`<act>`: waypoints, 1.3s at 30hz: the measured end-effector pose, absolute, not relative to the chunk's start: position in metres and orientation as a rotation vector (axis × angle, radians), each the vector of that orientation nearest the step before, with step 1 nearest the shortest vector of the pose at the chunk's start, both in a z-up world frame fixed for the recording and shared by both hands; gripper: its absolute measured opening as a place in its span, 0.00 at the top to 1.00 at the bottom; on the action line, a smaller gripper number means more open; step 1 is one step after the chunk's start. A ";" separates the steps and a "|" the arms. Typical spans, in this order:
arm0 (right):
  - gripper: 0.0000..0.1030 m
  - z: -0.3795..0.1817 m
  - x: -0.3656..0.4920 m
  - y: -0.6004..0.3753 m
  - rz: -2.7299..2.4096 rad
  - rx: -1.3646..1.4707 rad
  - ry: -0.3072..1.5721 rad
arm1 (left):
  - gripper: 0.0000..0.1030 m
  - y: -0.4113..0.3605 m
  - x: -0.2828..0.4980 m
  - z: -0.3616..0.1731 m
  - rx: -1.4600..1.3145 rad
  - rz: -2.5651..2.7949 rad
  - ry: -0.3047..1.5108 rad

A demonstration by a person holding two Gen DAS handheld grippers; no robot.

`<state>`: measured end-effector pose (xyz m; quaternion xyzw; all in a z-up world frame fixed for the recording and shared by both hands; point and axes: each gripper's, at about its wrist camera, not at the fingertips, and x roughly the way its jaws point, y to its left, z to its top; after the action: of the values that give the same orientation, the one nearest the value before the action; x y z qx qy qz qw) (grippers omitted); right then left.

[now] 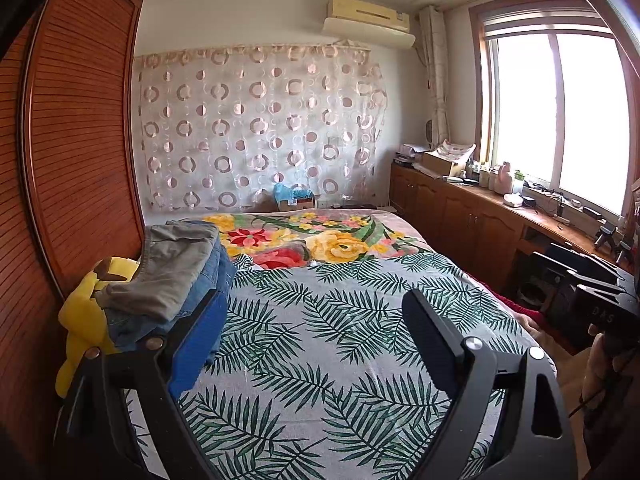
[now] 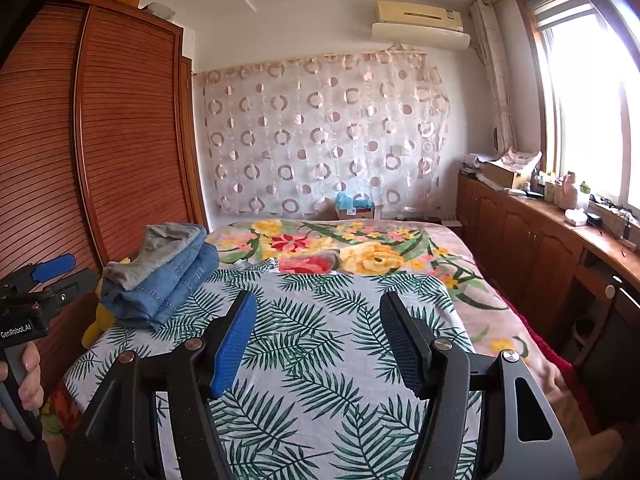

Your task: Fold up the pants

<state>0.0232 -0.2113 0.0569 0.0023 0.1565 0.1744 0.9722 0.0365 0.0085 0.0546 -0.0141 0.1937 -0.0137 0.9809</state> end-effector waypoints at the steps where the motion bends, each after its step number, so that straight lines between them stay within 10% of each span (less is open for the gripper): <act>1: 0.36 0.057 0.024 -0.212 0.353 0.004 0.316 | 0.13 0.008 0.036 0.055 -0.027 -0.027 0.389; 39: 0.36 0.056 0.019 -0.210 0.350 0.004 0.312 | 0.13 0.006 0.035 0.056 -0.025 -0.028 0.385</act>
<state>0.0193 -0.2097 0.0565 0.0022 0.1548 0.1733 0.9726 0.0348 0.0063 0.0559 -0.0126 0.1912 -0.0141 0.9814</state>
